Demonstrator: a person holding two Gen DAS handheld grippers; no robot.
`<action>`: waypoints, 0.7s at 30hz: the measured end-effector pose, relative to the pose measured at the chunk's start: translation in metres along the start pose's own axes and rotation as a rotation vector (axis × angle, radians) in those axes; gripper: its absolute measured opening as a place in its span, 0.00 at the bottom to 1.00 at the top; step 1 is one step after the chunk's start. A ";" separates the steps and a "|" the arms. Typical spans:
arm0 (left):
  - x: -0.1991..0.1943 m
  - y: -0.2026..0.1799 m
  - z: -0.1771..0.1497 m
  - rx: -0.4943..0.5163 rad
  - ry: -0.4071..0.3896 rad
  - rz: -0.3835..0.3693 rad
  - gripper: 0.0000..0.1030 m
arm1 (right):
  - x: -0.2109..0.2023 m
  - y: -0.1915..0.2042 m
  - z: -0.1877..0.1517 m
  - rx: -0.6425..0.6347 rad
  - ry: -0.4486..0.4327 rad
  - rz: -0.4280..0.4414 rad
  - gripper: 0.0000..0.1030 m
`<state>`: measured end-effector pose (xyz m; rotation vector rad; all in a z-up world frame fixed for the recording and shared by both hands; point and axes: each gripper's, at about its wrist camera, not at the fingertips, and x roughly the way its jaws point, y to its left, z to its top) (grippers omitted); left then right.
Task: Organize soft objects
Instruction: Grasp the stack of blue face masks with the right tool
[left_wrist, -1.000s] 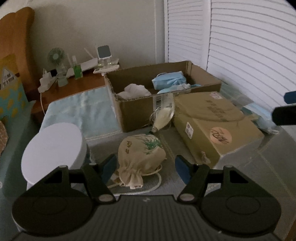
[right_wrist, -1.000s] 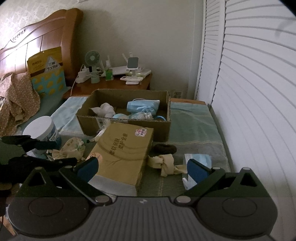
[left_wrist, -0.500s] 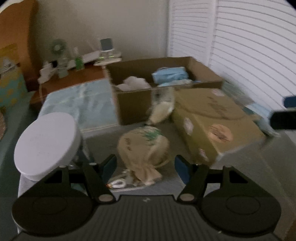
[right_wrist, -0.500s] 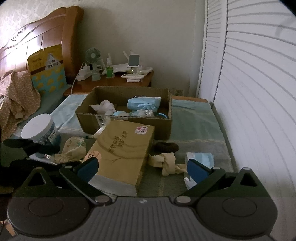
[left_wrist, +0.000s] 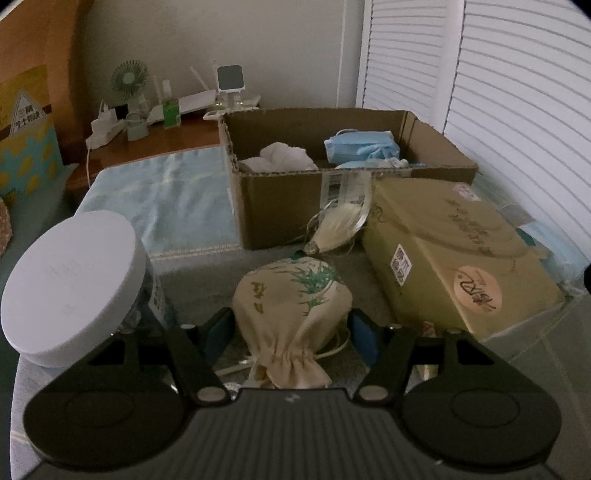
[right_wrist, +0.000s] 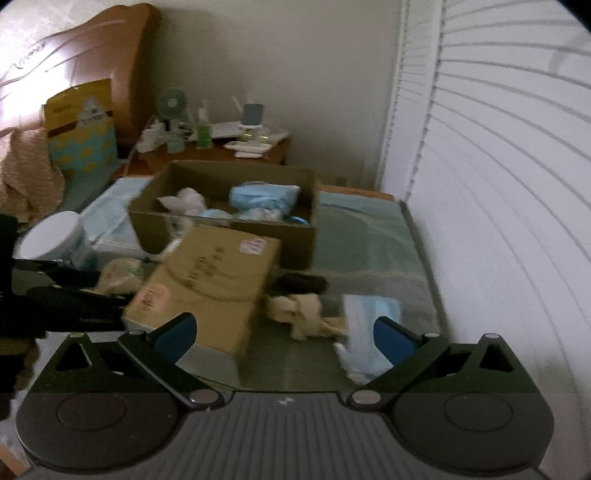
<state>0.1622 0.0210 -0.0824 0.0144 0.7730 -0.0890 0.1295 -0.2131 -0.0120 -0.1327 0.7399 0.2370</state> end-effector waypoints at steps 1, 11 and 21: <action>0.000 0.000 0.000 -0.002 0.000 0.001 0.64 | 0.001 -0.004 -0.002 0.004 0.000 -0.015 1.00; 0.001 0.001 -0.001 -0.021 0.005 0.008 0.63 | 0.038 -0.044 -0.020 0.070 0.046 -0.136 0.91; 0.001 0.003 0.001 -0.031 0.009 0.010 0.58 | 0.080 -0.052 -0.029 0.079 0.103 -0.125 0.70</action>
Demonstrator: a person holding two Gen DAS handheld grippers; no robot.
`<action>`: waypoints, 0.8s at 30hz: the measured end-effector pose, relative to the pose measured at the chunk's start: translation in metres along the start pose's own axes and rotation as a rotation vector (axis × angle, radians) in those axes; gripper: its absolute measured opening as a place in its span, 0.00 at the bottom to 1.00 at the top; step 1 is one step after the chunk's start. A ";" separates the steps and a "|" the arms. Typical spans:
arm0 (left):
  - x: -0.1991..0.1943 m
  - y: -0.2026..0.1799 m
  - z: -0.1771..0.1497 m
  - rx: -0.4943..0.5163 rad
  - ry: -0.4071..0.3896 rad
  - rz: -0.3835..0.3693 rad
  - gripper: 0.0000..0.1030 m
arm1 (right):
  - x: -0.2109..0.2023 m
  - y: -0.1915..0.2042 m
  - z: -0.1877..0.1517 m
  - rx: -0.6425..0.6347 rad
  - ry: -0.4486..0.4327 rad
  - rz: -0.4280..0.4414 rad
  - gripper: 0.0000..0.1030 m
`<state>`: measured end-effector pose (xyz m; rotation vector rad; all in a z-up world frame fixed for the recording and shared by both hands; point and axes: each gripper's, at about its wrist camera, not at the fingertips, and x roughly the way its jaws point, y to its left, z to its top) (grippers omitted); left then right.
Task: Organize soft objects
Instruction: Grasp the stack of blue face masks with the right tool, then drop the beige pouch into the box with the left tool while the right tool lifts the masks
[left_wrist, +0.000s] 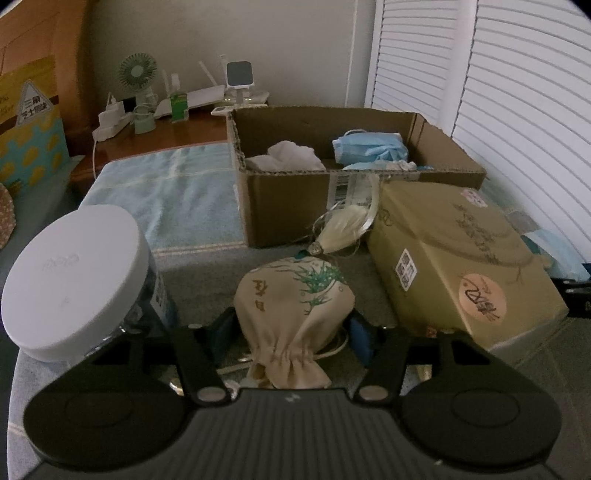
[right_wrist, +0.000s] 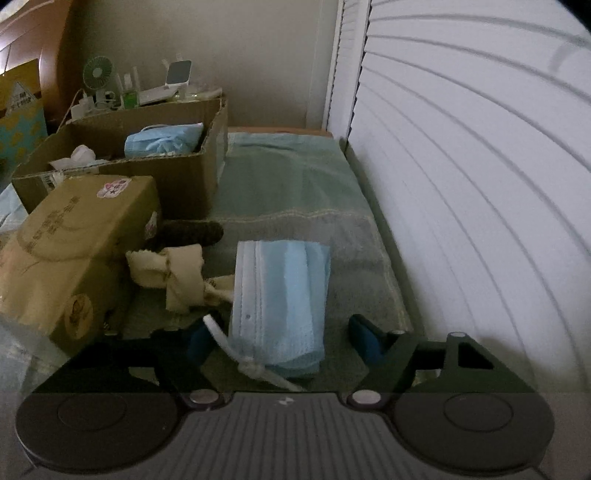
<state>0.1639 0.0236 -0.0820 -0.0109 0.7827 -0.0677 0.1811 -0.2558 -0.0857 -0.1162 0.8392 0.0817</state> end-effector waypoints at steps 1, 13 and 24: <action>0.000 0.000 0.000 -0.003 0.001 -0.002 0.57 | -0.001 0.000 0.000 -0.007 -0.003 -0.005 0.64; -0.021 0.000 0.002 0.064 -0.016 -0.015 0.52 | -0.028 -0.001 0.004 0.009 -0.042 -0.016 0.45; -0.066 0.008 0.014 0.169 -0.008 -0.137 0.52 | -0.081 0.007 0.012 -0.010 -0.119 0.007 0.45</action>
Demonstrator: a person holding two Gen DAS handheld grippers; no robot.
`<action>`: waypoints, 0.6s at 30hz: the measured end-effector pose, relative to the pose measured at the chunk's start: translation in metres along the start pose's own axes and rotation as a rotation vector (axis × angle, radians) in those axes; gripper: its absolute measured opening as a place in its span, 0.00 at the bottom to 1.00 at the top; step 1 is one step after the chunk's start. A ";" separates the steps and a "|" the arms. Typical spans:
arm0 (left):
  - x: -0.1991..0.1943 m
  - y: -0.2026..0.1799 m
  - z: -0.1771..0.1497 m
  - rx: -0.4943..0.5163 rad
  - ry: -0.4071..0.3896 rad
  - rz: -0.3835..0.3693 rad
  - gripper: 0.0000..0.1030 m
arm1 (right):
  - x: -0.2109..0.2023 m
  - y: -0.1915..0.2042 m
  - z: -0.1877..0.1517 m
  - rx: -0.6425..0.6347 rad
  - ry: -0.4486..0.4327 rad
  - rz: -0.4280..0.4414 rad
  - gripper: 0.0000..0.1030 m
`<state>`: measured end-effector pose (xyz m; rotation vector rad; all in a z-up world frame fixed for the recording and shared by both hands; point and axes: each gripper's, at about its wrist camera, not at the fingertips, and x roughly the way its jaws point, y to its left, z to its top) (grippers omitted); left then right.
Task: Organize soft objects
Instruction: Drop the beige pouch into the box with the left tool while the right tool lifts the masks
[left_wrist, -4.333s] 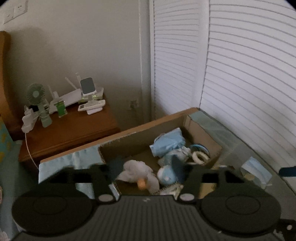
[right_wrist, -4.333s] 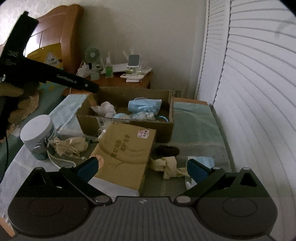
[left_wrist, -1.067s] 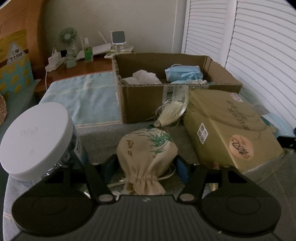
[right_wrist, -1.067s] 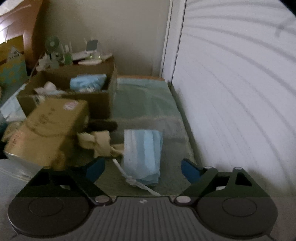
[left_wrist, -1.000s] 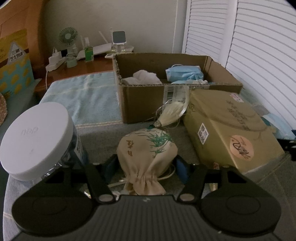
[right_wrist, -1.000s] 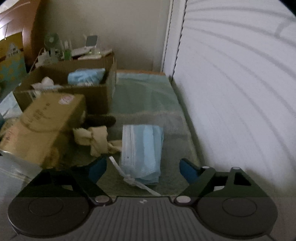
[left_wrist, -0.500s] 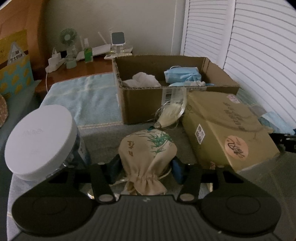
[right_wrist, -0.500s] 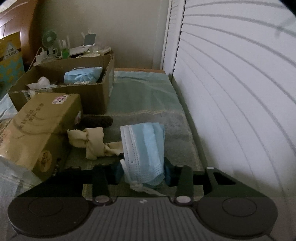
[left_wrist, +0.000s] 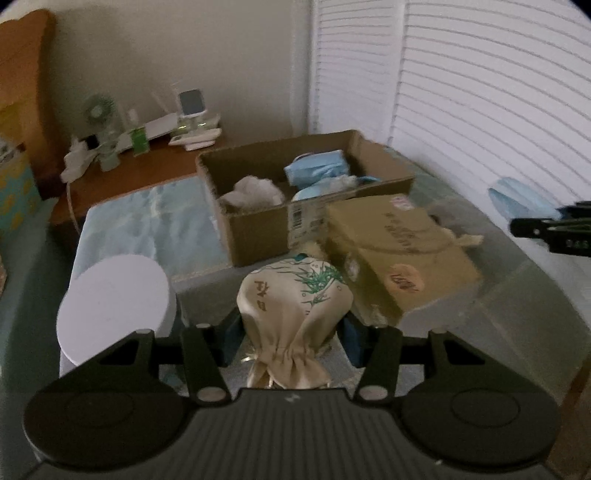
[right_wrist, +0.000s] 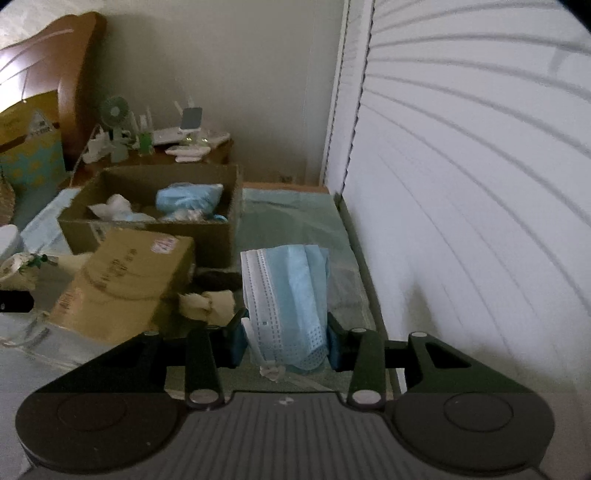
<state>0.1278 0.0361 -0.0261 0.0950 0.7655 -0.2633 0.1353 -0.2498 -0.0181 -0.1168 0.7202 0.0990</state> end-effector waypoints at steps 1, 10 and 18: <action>-0.004 0.001 0.002 0.011 -0.001 -0.016 0.52 | -0.003 0.001 0.000 0.000 -0.003 0.009 0.45; -0.032 0.009 0.041 0.155 -0.045 -0.134 0.52 | -0.027 0.013 0.000 -0.012 -0.028 0.068 0.45; -0.038 0.009 0.090 0.267 -0.109 -0.187 0.52 | -0.037 0.021 0.002 -0.028 -0.046 0.092 0.45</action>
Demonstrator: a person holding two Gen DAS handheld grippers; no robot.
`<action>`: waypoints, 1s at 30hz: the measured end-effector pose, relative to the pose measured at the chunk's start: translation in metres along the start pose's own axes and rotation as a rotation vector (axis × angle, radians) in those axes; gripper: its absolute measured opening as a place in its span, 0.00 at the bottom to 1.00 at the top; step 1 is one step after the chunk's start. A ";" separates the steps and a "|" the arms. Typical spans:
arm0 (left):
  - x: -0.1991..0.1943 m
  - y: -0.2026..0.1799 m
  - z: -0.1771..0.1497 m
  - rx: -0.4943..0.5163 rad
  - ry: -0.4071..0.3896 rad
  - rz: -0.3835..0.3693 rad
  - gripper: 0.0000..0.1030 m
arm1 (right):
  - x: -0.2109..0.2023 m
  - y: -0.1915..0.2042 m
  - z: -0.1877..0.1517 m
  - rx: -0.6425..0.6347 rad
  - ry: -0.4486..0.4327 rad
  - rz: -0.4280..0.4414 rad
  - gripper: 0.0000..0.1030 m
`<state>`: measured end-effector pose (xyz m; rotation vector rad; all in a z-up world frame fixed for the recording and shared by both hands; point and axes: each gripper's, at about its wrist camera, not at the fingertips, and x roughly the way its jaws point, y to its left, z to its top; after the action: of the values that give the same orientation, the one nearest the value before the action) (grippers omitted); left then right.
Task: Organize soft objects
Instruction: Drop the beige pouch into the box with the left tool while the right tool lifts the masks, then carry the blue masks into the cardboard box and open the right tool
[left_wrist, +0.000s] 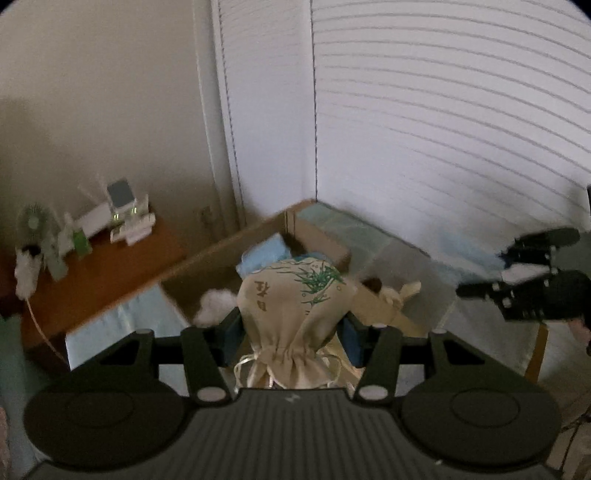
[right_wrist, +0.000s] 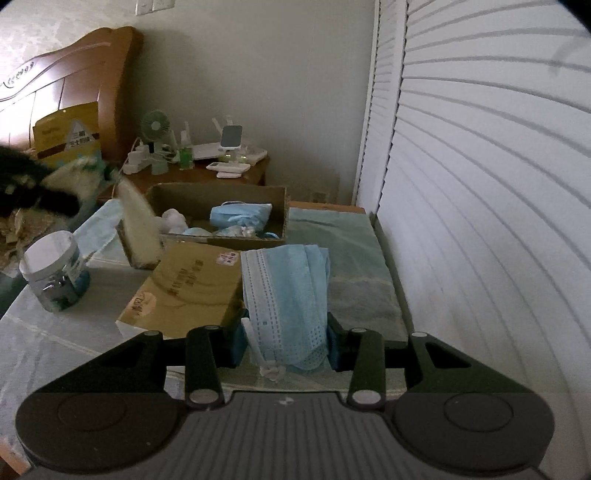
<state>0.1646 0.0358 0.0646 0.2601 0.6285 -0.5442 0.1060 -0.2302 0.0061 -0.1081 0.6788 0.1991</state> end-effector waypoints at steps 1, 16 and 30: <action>0.002 0.002 0.006 0.010 -0.009 0.001 0.52 | -0.001 0.001 0.000 -0.001 -0.002 0.004 0.45; 0.077 0.023 0.078 0.229 -0.046 0.014 0.52 | 0.011 -0.008 0.000 0.022 0.016 0.011 0.45; 0.138 0.048 0.035 0.148 0.102 0.090 0.86 | 0.032 -0.016 -0.001 0.041 0.052 0.018 0.45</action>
<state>0.3014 0.0067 0.0097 0.4554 0.6725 -0.4938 0.1331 -0.2412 -0.0142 -0.0682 0.7353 0.1996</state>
